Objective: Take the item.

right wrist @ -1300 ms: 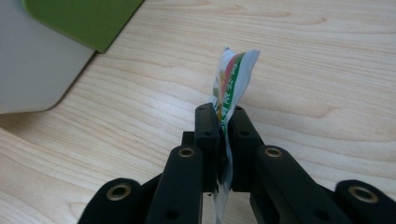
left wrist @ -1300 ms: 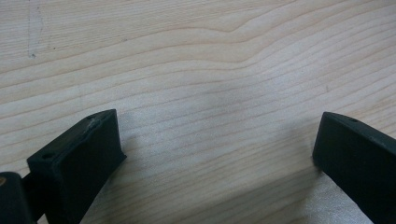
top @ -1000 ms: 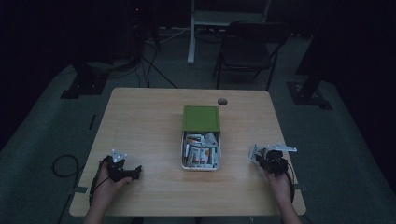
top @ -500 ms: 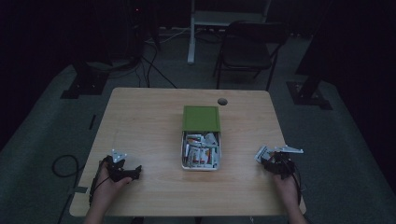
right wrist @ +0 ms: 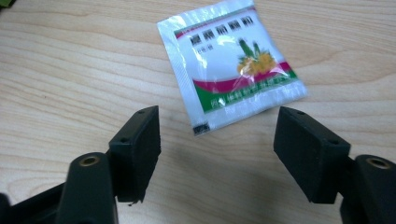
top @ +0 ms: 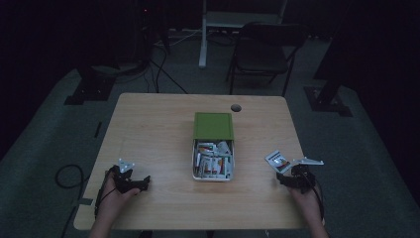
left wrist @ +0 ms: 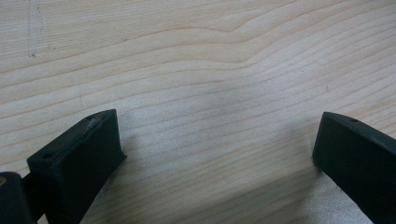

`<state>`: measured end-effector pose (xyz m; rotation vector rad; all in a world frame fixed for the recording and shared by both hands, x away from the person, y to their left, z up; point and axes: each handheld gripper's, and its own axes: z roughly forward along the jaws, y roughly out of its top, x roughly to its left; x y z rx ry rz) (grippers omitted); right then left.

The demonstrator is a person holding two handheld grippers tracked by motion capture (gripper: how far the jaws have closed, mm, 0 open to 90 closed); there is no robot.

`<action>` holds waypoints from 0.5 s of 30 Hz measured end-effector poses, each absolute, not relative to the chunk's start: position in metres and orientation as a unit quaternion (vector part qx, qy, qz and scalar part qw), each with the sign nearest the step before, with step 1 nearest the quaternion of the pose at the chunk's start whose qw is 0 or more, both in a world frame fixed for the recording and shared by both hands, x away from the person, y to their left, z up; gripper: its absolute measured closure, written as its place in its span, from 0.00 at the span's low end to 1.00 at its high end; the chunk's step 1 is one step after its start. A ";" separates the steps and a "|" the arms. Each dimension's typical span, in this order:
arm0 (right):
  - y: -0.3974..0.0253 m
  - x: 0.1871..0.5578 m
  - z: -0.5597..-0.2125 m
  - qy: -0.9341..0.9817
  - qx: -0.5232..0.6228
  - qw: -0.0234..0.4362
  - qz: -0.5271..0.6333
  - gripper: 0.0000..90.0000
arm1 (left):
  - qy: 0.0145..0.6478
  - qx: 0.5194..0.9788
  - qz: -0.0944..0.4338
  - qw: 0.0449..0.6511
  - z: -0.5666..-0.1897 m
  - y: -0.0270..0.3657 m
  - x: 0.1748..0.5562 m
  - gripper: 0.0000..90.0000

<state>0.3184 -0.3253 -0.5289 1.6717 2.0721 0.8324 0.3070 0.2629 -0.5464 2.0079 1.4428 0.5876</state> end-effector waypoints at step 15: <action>-0.303 0.314 -0.521 0.764 0.527 0.171 0.331 0.14 | 0.542 0.755 0.221 0.296 -0.546 0.263 0.307 0.02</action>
